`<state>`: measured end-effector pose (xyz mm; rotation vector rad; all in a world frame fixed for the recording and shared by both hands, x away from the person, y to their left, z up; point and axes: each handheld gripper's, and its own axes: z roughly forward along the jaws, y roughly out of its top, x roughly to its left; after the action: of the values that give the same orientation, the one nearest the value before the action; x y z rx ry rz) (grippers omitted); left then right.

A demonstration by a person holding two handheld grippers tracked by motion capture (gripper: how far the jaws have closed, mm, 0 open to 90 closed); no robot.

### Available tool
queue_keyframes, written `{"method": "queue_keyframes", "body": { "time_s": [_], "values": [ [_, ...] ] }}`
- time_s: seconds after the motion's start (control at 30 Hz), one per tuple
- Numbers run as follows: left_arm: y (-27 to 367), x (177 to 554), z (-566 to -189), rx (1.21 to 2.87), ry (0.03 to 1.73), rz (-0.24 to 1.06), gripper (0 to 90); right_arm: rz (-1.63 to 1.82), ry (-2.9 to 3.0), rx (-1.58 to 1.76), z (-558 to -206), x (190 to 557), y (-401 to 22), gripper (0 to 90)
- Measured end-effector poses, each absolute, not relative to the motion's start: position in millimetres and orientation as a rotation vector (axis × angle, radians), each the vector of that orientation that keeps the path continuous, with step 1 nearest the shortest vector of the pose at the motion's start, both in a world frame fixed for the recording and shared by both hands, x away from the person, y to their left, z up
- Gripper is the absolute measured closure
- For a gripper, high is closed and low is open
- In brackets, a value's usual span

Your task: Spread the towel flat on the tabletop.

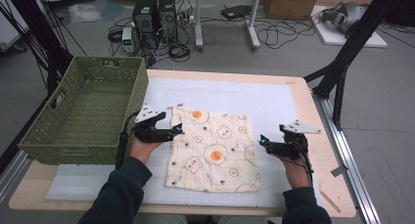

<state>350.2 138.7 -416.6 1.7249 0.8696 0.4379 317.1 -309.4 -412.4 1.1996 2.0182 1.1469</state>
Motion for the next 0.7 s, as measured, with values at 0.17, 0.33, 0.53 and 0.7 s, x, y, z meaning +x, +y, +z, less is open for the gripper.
{"method": "queue_keyframes", "body": {
  "time_s": [0.17, 0.33, 0.53, 0.7],
  "values": [
    [148.2, 328.6, -410.3, 1.692, 0.826, 0.438, 16.8, 1.140, 2.063, 1.120, -407.0, 311.5, -308.4, 11.1],
    [152.7, 309.9, -412.8, 1.679, 0.795, 0.436, 16.6, 1.139, 2.099, 1.048, -402.4, 301.9, -301.7, 11.1],
    [152.5, 300.5, -413.6, 1.679, 0.776, 0.441, 16.8, 1.206, 2.062, 1.041, -401.3, 290.1, -306.9, 11.0],
    [153.7, 298.8, -415.8, 1.689, 0.768, 0.427, 17.2, 1.222, 2.039, 1.045, -399.1, 286.1, -308.7, 11.1]
  ]
}}
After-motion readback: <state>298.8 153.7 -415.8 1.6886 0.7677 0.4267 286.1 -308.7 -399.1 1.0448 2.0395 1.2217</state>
